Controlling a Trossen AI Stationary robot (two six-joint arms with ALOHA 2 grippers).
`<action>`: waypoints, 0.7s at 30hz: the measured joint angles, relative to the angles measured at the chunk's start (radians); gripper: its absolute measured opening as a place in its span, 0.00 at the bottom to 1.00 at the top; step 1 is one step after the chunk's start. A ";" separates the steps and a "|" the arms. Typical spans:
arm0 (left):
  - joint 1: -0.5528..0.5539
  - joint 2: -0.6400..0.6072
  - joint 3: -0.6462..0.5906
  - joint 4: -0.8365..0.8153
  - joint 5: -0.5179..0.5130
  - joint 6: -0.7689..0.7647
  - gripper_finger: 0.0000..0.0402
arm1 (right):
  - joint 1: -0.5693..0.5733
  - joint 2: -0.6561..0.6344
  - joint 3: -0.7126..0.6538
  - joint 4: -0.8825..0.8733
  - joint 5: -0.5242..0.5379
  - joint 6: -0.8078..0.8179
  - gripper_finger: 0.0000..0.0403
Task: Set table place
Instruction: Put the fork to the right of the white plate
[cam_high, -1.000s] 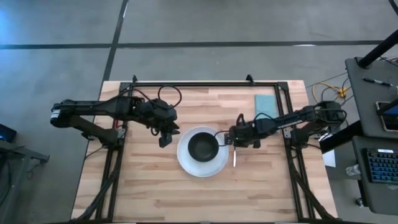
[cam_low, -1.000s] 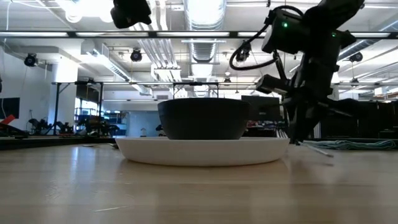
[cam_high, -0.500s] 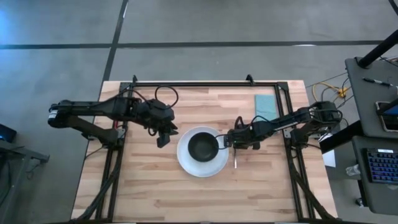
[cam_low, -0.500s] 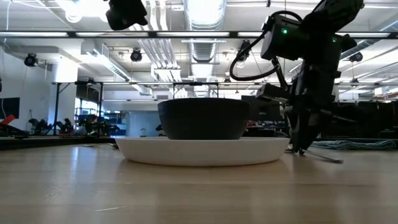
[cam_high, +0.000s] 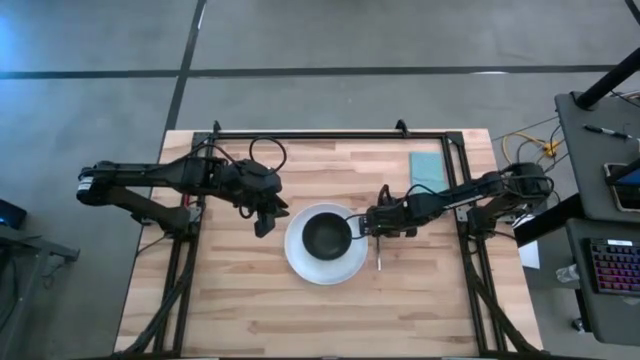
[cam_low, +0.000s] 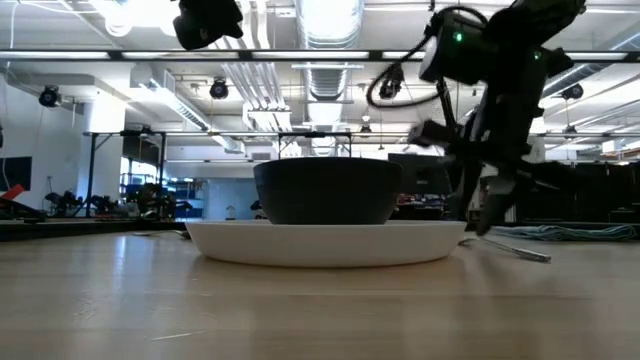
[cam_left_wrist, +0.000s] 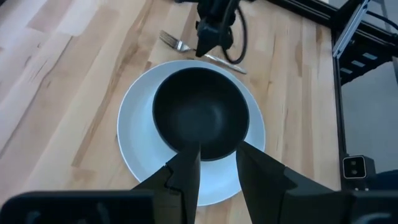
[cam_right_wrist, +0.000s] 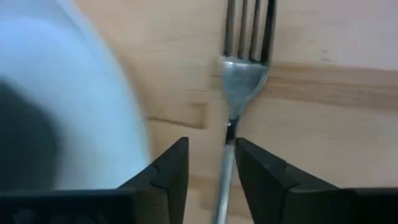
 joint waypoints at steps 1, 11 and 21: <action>0.000 0.000 0.000 0.000 0.000 0.000 0.22 | 0.001 -0.015 0.004 0.002 0.007 -0.014 0.32; 0.006 0.000 0.000 0.000 0.001 0.008 0.22 | -0.001 -0.260 0.030 -0.011 0.127 -0.246 0.37; 0.042 0.019 0.001 -0.002 0.004 0.002 0.22 | 0.005 -0.398 0.022 -0.356 0.088 -0.254 0.36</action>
